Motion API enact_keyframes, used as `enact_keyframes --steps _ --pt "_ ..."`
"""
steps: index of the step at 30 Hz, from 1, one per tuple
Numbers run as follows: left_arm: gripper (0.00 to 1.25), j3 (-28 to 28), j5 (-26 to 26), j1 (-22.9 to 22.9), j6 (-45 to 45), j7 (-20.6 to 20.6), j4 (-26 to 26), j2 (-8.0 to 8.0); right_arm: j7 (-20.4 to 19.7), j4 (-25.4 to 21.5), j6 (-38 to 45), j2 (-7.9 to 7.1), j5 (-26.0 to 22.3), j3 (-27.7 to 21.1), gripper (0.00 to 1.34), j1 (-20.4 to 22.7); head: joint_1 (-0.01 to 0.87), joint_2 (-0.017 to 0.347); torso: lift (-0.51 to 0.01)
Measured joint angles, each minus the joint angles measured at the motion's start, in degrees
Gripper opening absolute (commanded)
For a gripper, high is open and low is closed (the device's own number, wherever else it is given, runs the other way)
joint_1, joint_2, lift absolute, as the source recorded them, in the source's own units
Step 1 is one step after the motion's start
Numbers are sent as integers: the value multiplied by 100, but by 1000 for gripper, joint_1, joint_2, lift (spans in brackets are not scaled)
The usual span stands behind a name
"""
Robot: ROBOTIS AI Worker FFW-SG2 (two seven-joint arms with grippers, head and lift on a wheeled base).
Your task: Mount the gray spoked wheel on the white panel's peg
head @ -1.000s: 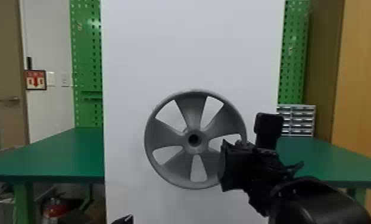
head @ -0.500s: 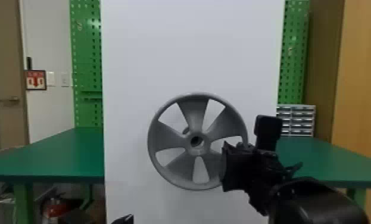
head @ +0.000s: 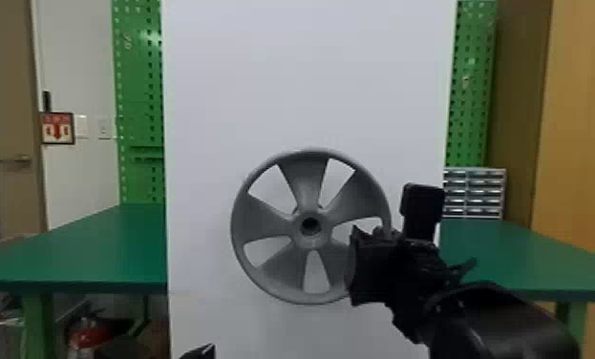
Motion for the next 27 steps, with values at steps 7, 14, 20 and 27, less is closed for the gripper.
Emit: enact_keyframes --steps 7,14,20,27 --pt "750 6 0 11 0 0 0 0 -2 -43 -1 34 -7 35 226 -27 123 -8 -401" --pt "750 -1 0 9 0 0 0 0 -1 -23 -1 36 10 13 226 -67 123 -8 -401" --pt "750 0 0 10 0 0 0 0 -2 6 -1 12 23 -31 226 -67 123 -8 -401" --pt "750 6 0 16 0 0 0 0 0 106 -47 9 0 -67 226 -60 123 -8 -401"
